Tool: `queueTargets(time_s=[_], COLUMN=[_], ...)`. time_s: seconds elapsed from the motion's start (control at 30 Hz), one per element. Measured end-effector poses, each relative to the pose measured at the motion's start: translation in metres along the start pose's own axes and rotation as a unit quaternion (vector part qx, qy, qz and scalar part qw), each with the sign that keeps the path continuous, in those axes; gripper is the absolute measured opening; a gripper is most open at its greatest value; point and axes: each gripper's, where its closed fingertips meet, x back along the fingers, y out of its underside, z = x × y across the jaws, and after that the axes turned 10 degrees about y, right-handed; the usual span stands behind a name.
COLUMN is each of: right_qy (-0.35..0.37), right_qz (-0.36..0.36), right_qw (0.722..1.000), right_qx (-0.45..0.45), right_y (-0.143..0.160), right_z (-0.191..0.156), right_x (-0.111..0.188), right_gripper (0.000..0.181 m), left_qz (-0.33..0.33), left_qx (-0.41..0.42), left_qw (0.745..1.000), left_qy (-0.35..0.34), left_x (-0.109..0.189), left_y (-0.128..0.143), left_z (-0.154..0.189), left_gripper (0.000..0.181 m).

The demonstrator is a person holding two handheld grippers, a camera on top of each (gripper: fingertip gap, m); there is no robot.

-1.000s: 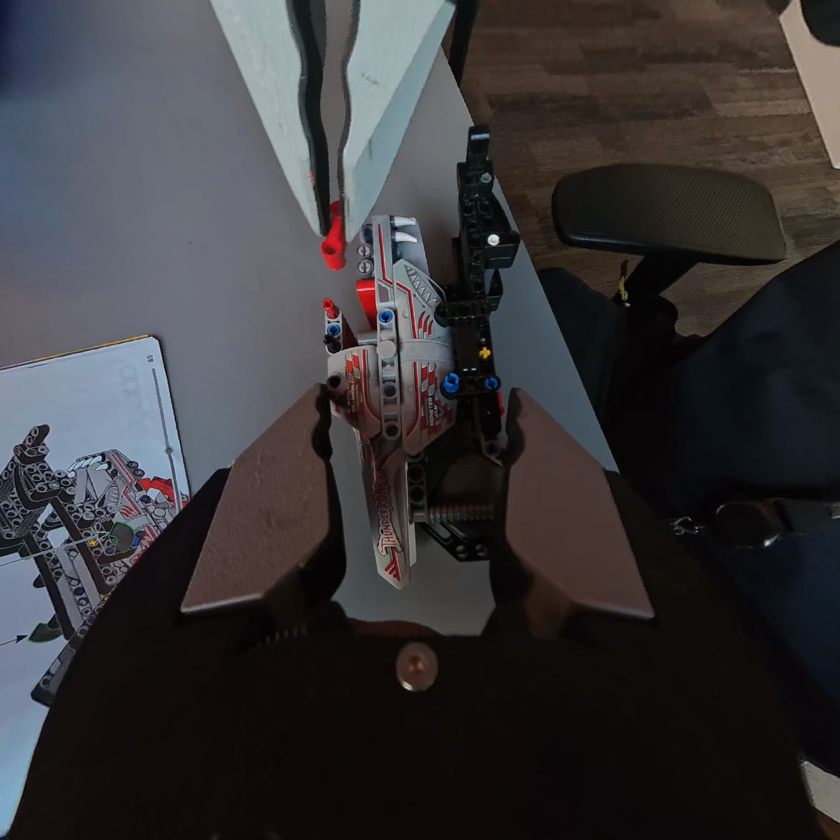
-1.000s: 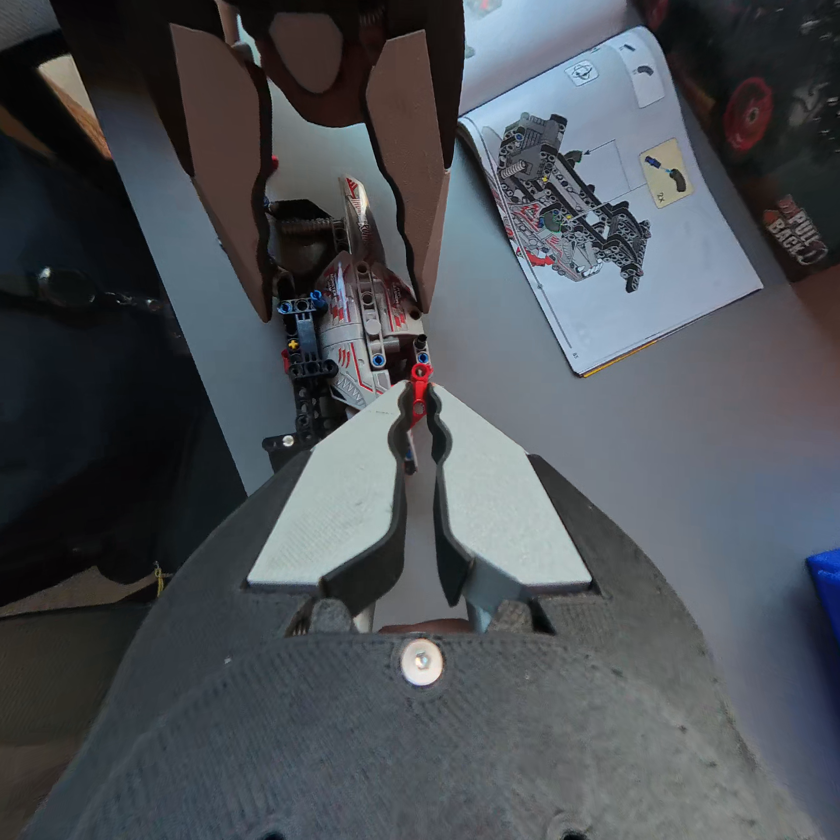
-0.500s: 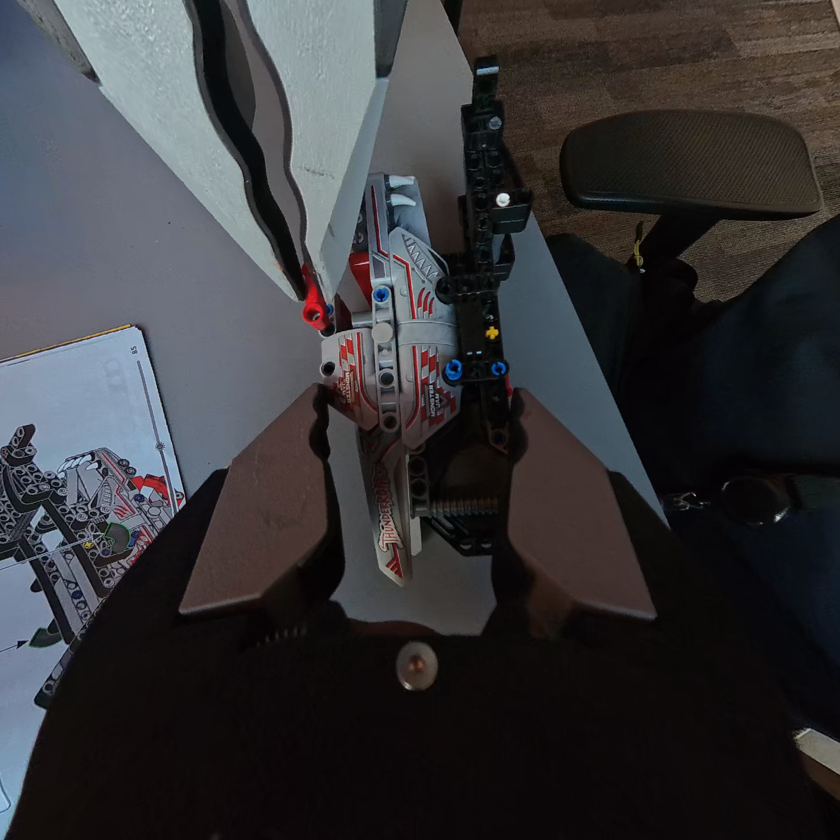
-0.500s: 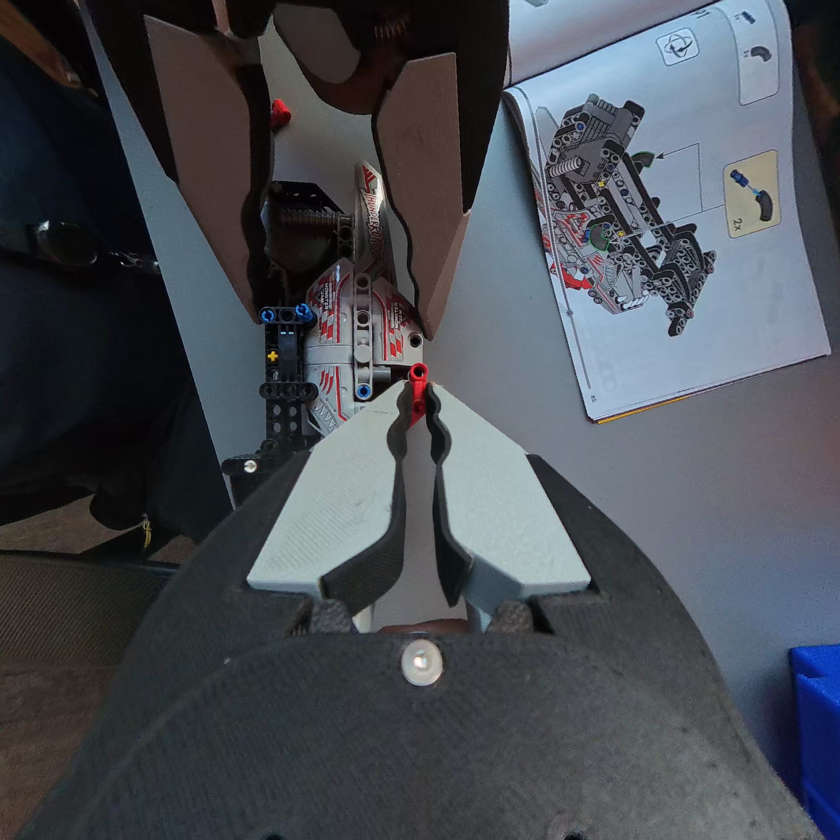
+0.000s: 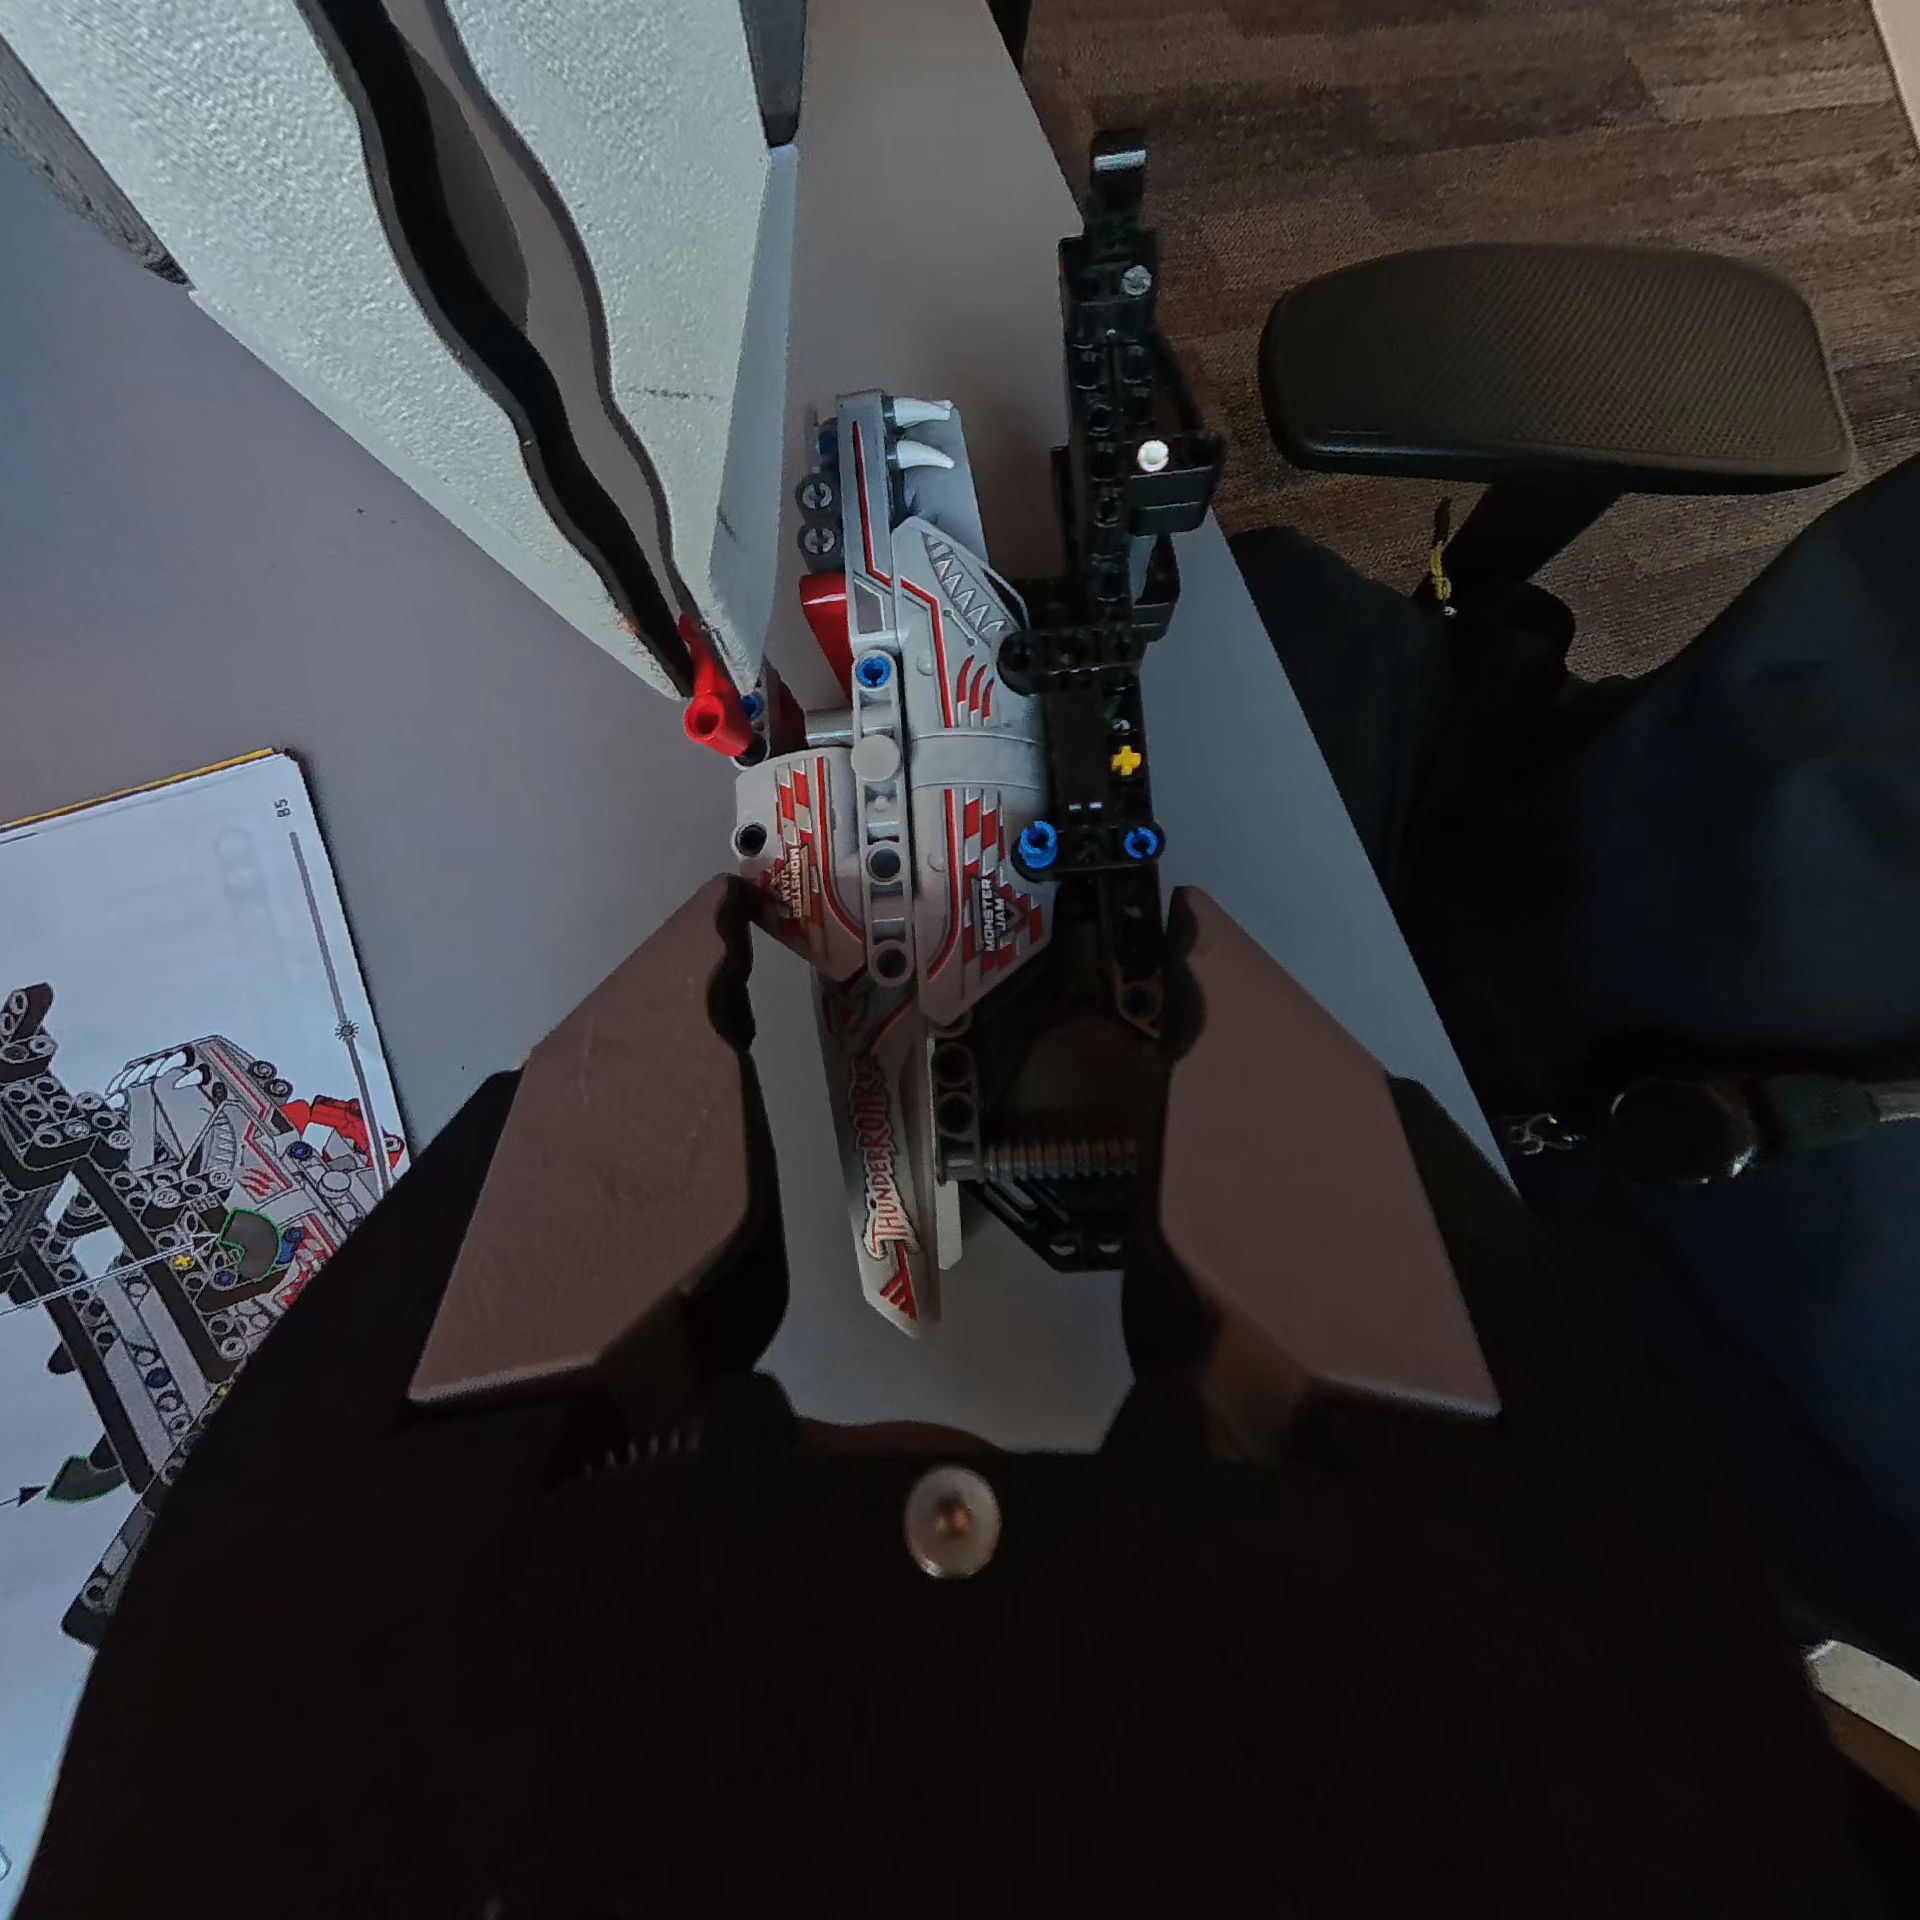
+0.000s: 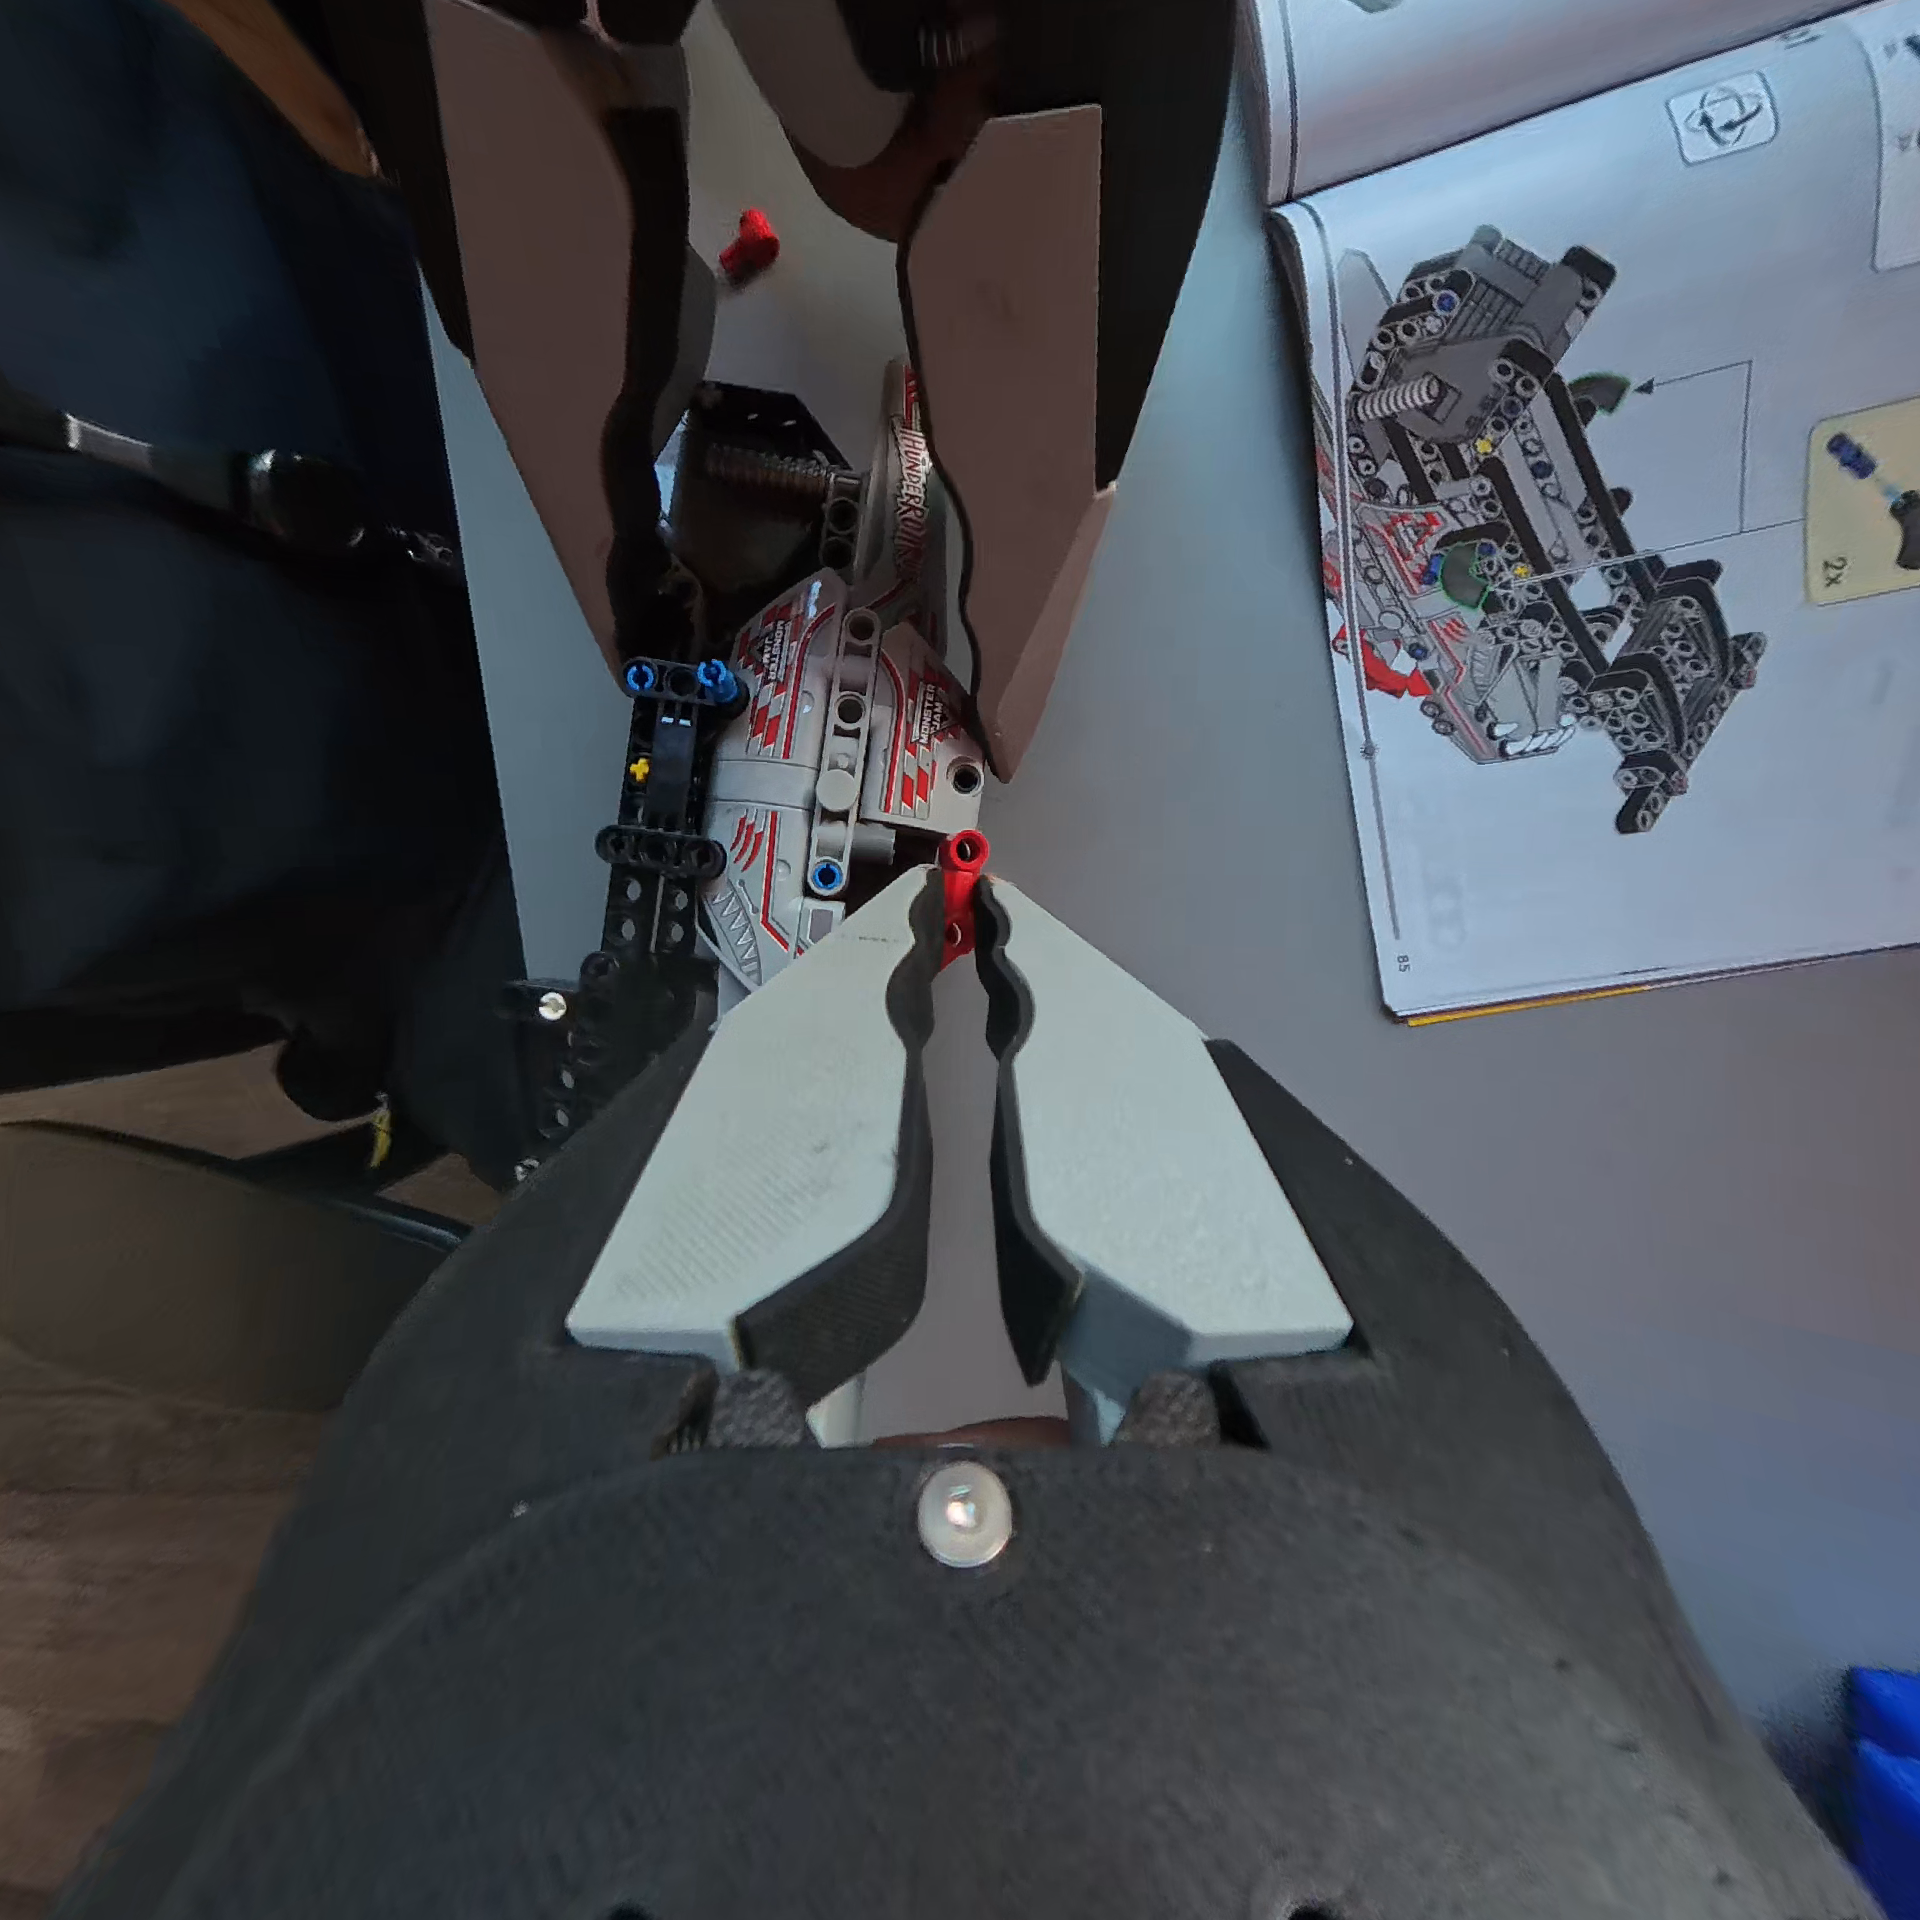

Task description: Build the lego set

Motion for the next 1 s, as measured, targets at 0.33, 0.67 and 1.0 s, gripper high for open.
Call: queueTargets(time_s=[0.33, 0.67, 1.0], right_qy=[0.06, 0.201, 0.232], right_qz=[0.096, 0.074, 0.126], right_qw=[0.993, 0.971, 0.957], right_qx=[0.032, 0.103, 0.118], right_y=[0.002, 0.0, -0.021], right_z=[0.002, 0.007, -0.009], right_x=[-0.003, 0.006, 0.018], right_gripper=[0.003, 0.003, 0.003], left_qz=[-0.001, 0.0, 0.131], left_qx=[0.0, 0.007, 0.038], left_qw=[1.0, 1.0, 0.991], left_qy=[-0.003, -0.013, -0.008], left_x=[-0.001, -0.001, 0.037], left_y=[0.0, -0.001, -0.032], left_z=[0.001, -0.001, -0.012], left_gripper=[0.077, 0.076, 0.046])
